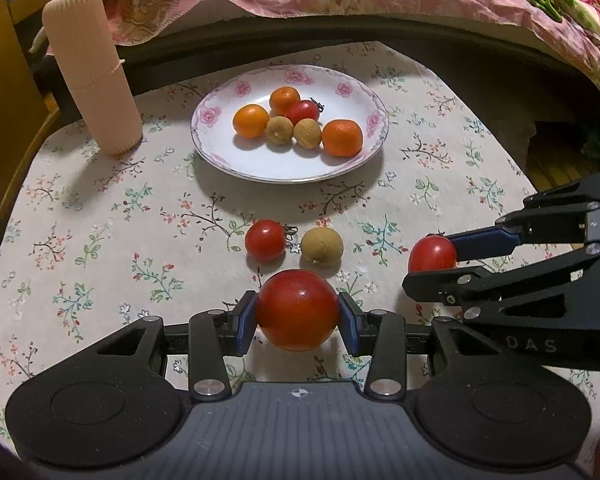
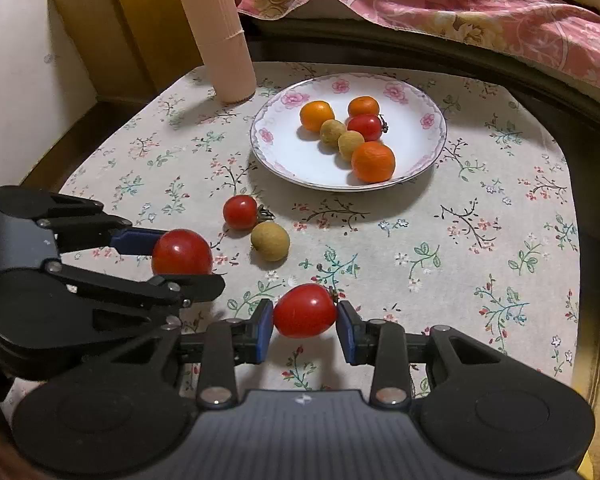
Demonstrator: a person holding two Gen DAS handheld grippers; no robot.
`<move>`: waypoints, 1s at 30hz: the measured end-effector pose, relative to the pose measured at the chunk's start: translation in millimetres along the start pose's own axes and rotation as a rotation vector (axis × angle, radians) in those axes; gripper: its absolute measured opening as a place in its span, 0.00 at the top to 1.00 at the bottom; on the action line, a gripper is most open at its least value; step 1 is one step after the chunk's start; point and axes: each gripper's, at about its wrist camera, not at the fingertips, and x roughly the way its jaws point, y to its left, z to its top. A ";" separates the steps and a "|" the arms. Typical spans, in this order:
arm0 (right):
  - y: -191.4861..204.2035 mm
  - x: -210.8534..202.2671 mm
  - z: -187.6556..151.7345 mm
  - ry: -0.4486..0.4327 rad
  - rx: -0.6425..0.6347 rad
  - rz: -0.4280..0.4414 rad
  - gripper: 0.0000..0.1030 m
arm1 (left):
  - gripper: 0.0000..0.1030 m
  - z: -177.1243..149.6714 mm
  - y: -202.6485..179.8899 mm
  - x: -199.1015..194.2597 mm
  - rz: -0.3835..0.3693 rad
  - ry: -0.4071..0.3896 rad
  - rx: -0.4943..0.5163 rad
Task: Organize fruits
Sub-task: 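Hold both tomatoes raised above the table, then carry both tomatoes to the white plate and open both tools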
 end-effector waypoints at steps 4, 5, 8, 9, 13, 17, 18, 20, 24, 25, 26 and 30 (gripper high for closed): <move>-0.6 -0.1 0.2 0.001 0.004 -0.002 0.60 | 0.51 1.3 0.3 -1.6 -0.002 -0.008 -0.011; -0.7 0.3 0.5 0.002 0.005 -0.002 0.60 | 0.51 1.6 0.2 -1.8 -0.002 -0.009 -0.013; -1.3 0.2 1.3 -0.002 0.010 -0.003 0.60 | 0.52 2.4 1.6 -0.9 -0.007 -0.011 -0.025; -1.1 0.2 1.8 -0.001 0.010 -0.001 0.60 | 0.52 2.7 2.0 -1.1 -0.009 -0.012 -0.029; 0.4 1.1 3.3 -0.003 0.015 0.001 0.60 | 0.52 6.2 1.2 -2.0 0.004 -0.021 -0.023; -0.5 -2.3 8.0 -0.025 0.026 -0.002 0.60 | 0.53 11.0 3.3 -6.1 0.013 -0.039 -0.035; -0.4 -3.4 9.4 -0.032 0.028 -0.004 0.60 | 0.53 12.3 3.6 -7.1 0.016 -0.044 -0.033; 0.0 -5.3 12.5 -0.043 0.029 -0.008 0.60 | 0.53 16.1 4.5 -8.0 0.018 -0.054 -0.036; -4.1 -8.1 22.1 -0.063 0.037 -0.025 0.60 | 0.53 28.7 2.0 -9.8 0.036 -0.078 -0.028; -6.0 -9.1 25.2 -0.069 0.040 -0.029 0.60 | 0.53 32.6 1.4 -10.2 0.039 -0.085 -0.028; -8.1 -10.3 28.8 -0.076 0.044 -0.034 0.60 | 0.53 37.5 1.1 -10.4 0.039 -0.094 -0.027; -13.6 -14.2 43.0 -0.109 0.034 -0.063 0.60 | 0.53 53.1 2.7 -7.6 0.036 -0.118 -0.032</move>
